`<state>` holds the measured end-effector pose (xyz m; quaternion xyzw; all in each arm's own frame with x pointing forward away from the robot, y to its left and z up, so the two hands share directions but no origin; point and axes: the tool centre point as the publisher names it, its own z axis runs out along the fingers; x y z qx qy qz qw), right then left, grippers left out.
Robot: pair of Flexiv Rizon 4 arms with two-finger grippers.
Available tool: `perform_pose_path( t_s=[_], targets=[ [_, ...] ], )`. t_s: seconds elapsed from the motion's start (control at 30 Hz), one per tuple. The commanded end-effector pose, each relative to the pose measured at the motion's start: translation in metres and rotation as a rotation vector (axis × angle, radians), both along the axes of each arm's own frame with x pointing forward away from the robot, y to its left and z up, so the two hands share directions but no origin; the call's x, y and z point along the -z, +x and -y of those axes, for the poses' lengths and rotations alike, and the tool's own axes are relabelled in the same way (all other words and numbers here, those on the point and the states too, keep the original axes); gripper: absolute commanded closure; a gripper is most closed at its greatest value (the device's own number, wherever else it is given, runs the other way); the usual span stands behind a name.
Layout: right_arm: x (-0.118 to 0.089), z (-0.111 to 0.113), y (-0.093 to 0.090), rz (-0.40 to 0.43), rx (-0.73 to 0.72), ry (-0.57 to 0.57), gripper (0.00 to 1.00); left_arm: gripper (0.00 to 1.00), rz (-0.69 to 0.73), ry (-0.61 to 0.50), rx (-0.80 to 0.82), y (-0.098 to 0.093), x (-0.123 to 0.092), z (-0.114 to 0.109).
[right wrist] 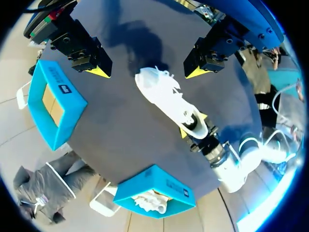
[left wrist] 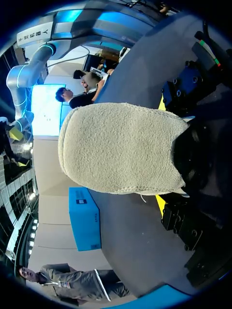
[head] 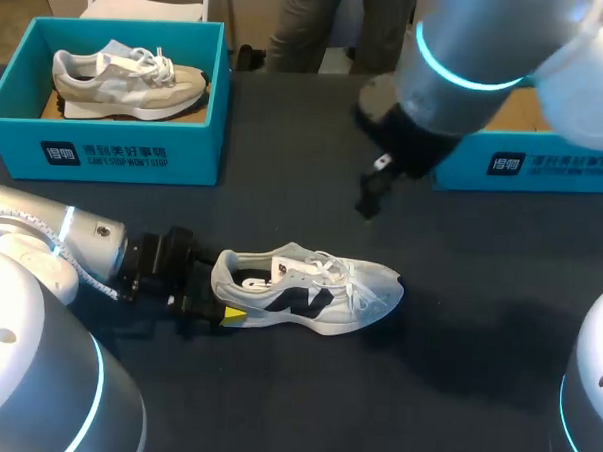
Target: Take the shoe out of the shoebox, open the shoe tongue, remove and reinsert the insole, then place the shoe into the shoebox
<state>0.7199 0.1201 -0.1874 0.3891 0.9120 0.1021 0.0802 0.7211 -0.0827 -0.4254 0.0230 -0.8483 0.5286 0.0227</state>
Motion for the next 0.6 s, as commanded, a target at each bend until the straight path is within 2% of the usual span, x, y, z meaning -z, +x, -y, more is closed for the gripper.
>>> perform_pose_path(
  t_s=[0.03,0.23,0.3,0.33,0.6],
  targets=[
    [0.010,-0.027,0.002,-0.030,0.018,-0.037,0.00,1.00,-0.001,0.004,0.001,0.002,0.003,-0.001],
    [0.016,-0.055,-0.002,-0.089,-0.010,-0.028,0.00,1.00,-0.001,0.004,0.001,0.002,0.003,-0.001],
    [0.018,-0.062,-0.005,-0.138,-0.011,-0.014,0.00,1.00,-0.001,0.004,0.001,0.002,0.003,-0.001],
    [0.019,-0.065,-0.005,-0.131,-0.043,-0.007,0.00,1.00,-0.001,0.004,0.001,0.002,0.003,-0.001],
    [0.019,-0.065,-0.005,-0.131,-0.043,-0.007,0.00,1.00,-0.001,0.004,0.001,0.002,0.003,-0.001]
  ],
)
